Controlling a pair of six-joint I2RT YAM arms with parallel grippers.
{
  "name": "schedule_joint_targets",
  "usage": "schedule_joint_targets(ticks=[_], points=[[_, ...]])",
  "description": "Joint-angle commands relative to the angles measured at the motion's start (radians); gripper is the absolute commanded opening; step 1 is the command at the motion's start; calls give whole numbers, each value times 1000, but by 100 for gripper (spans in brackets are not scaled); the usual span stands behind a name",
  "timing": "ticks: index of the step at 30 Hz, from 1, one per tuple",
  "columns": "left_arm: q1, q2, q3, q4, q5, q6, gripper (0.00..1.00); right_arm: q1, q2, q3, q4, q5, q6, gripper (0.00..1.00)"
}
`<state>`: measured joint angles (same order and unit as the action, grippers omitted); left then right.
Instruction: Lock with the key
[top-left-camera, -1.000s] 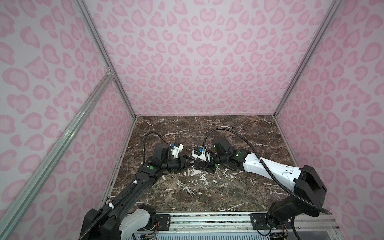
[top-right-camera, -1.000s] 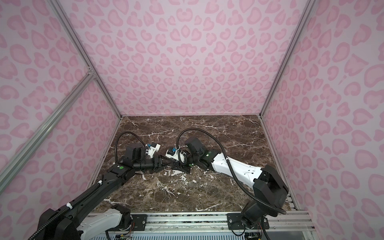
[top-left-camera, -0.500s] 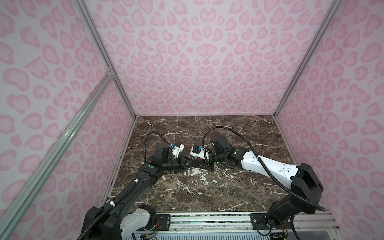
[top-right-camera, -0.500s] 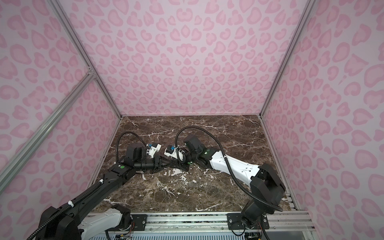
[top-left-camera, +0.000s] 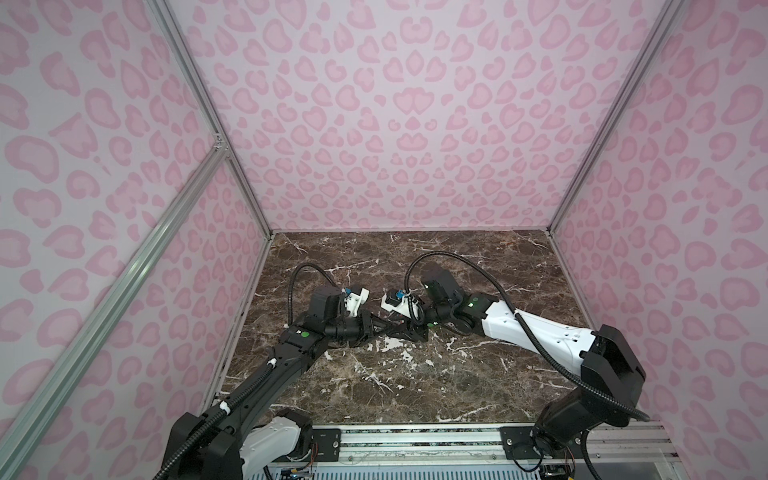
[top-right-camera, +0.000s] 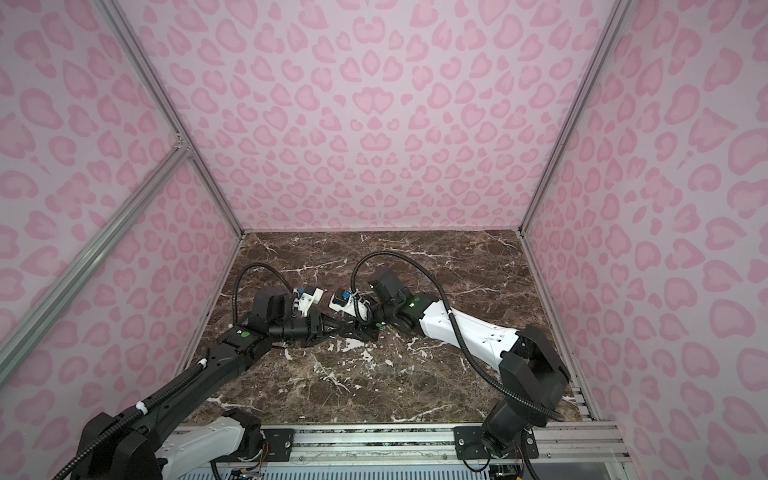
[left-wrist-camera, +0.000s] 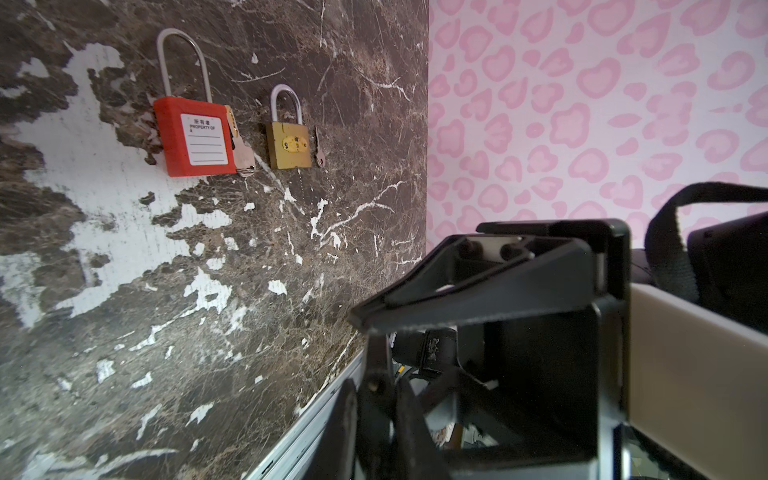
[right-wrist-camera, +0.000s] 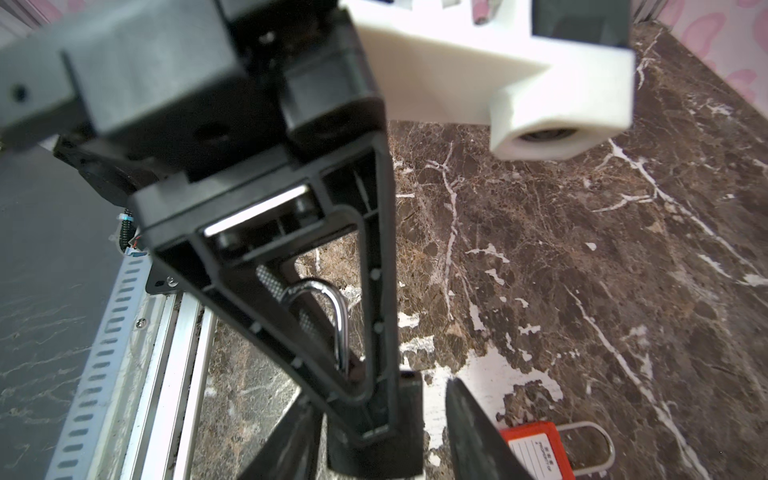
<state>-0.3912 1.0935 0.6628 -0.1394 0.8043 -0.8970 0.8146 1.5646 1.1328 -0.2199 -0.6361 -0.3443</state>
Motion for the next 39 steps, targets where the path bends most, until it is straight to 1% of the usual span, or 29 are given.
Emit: schedule_joint_targets(ticks=[1, 5, 8, 9, 11, 13, 14, 15, 17, 19, 22, 26, 31, 35, 39], points=[[0, -5, 14, 36, 10, -41, 8, -6, -39, -53, 85, 54, -26, 53], [0, 28, 44, 5, 5, -103, 7, -8, -104, -128, 124, 135, -73, 54], [3, 40, 71, -9, 11, -117, 8, 7, -177, -210, 199, 204, -116, 54], [5, 47, 80, -12, 12, -120, 7, 27, -204, -248, 234, 265, -146, 54], [3, 62, 95, -9, 11, -131, 7, 70, -257, -349, 363, 397, -193, 54], [3, 76, 110, 1, 12, -145, 6, 107, -296, -452, 559, 487, -267, 54], [4, 79, 118, 2, 13, -148, 6, 119, -303, -490, 625, 532, -300, 54], [3, 83, 126, -1, 15, -149, 6, 127, -309, -517, 675, 555, -325, 54], [4, 85, 142, -3, 25, -151, 6, 147, -308, -534, 722, 638, -361, 53], [4, 83, 150, -8, 34, -150, 6, 159, -305, -542, 771, 690, -397, 53], [5, 64, 147, 4, 39, -167, 6, 192, -287, -567, 897, 785, -497, 52], [3, 41, 161, 15, 42, -187, 6, 229, -259, -597, 1026, 840, -659, 52], [4, 21, 229, -3, 57, -191, 6, 269, -229, -610, 1178, 882, -832, 51], [5, 13, 263, -6, 74, -193, 6, 296, -208, -603, 1245, 899, -933, 49], [4, 9, 267, -4, 83, -192, 5, 305, -173, -586, 1297, 940, -982, 48]])
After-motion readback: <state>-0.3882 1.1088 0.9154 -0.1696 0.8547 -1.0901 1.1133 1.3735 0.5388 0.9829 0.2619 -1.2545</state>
